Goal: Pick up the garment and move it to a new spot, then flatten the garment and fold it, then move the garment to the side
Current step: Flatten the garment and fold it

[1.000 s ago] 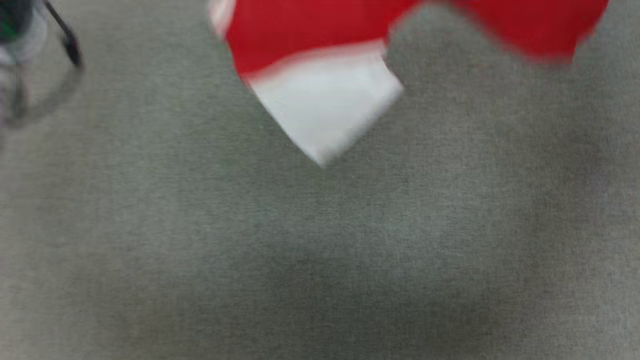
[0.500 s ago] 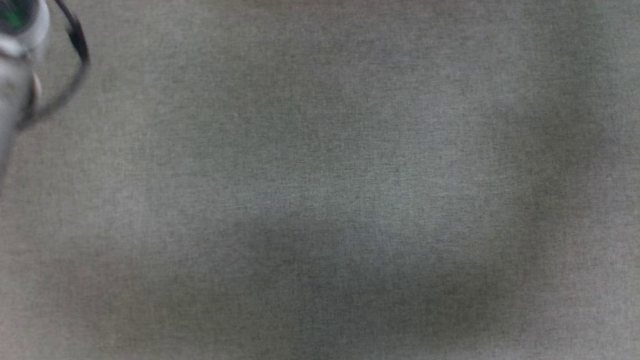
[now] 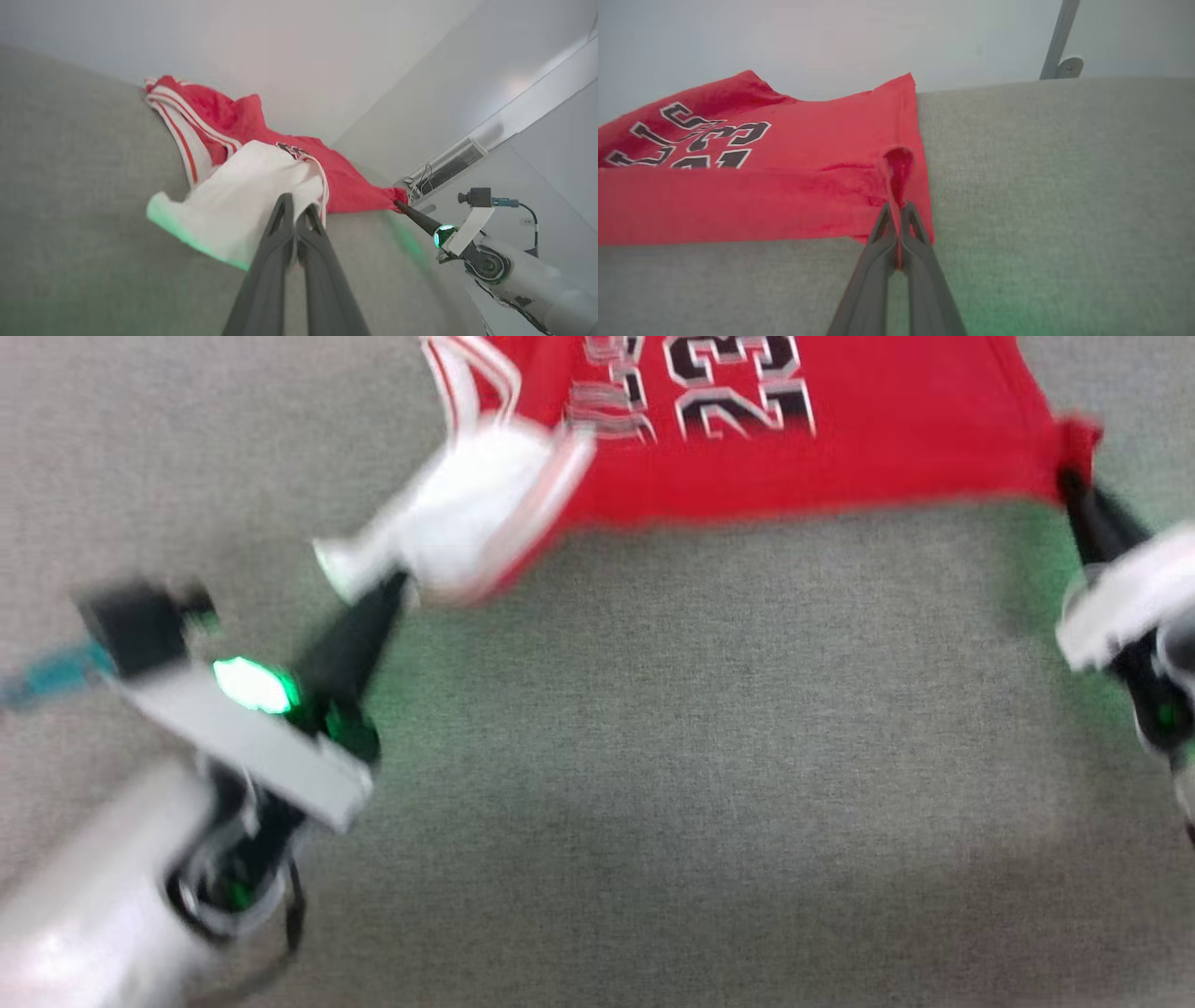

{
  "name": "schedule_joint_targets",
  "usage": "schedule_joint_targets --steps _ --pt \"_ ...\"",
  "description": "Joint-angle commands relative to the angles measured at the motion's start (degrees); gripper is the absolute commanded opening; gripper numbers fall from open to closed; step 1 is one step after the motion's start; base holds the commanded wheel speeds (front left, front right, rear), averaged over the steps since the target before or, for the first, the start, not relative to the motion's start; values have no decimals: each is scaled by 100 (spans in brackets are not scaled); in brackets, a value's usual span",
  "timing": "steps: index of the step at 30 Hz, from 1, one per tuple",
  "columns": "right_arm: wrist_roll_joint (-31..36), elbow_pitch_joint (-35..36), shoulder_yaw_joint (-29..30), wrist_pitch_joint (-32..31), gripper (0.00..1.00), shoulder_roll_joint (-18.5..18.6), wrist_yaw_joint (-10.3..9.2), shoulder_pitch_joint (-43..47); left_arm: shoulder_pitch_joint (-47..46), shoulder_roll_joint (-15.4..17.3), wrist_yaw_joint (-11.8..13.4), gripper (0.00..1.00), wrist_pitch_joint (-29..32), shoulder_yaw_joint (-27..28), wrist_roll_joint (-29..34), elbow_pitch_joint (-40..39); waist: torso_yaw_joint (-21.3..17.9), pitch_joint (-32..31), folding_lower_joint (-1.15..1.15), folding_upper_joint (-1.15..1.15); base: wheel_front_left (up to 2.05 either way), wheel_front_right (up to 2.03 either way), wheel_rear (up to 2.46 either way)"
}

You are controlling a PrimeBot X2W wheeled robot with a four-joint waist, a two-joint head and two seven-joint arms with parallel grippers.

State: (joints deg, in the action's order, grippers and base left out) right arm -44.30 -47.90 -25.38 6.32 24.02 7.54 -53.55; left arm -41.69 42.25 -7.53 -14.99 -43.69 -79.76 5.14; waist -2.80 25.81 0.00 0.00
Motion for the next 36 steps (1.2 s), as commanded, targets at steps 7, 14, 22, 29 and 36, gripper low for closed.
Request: schedule_joint_targets --steps 7,14,22,29,36 --pt "-699 1794 468 -571 0 783 -11 2133 1704 85 14 0 -21 280 654 -418 79 -445 0 0 0 0 0" --pt "-482 3463 1556 -1243 0 902 -11 4050 2999 241 14 0 -21 702 930 -1031 64 -683 0 0 0 0 0" --pt "219 5463 2925 -2430 0 100 -10 5680 4189 579 14 0 -11 936 1315 -1889 -46 -713 0 0 0 0 0" --pt "637 6277 3563 -3172 0 -568 -10 5649 3812 643 14 0 -11 830 1424 -2140 -60 -781 0 0 0 0 0" --pt "796 5716 3521 -3382 0 -689 -10 4603 2595 559 14 0 64 625 1081 -1697 -152 -751 0 0 0 0 0"
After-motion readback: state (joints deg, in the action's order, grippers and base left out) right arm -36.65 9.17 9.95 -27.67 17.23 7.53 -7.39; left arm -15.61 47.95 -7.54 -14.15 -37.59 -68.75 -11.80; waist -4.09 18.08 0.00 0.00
